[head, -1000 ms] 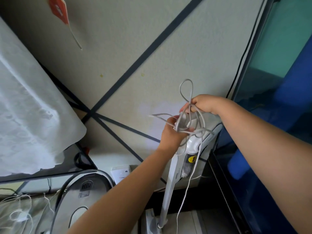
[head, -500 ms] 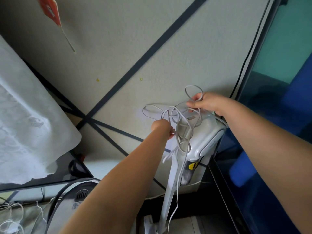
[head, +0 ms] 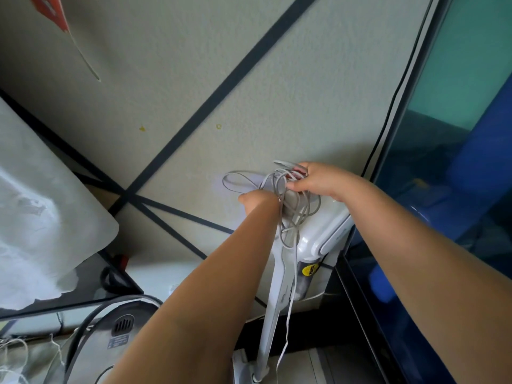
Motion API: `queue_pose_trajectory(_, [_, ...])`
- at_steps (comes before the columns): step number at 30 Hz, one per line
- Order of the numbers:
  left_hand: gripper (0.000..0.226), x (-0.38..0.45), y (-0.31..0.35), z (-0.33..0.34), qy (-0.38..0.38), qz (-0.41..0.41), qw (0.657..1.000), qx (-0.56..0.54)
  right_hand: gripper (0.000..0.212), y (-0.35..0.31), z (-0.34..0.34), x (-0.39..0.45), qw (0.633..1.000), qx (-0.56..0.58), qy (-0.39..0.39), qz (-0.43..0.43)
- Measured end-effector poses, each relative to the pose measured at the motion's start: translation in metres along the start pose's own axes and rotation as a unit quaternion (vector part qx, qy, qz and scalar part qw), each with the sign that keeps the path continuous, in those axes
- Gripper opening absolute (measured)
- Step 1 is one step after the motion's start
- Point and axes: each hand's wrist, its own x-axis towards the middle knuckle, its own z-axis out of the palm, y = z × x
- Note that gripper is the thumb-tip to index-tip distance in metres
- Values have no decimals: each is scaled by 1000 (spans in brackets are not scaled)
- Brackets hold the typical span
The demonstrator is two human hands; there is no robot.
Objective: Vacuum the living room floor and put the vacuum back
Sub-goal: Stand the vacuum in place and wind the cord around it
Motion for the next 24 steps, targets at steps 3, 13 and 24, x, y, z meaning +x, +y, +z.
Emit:
queue_pose_trajectory(3, [31, 0, -4, -5, 9, -148, 927, -344, 38, 3, 1, 1, 999, -44, 25, -10])
queue_pose_trajectory(13, [55, -39, -32, 5, 265, 425, 863, 73, 27, 2, 18, 9, 974, -201, 107, -6])
queue_pose_trajectory(24, [77, -17, -32, -6, -175, 235, 955, 37, 33, 16, 21, -3, 959, -192, 121, -168])
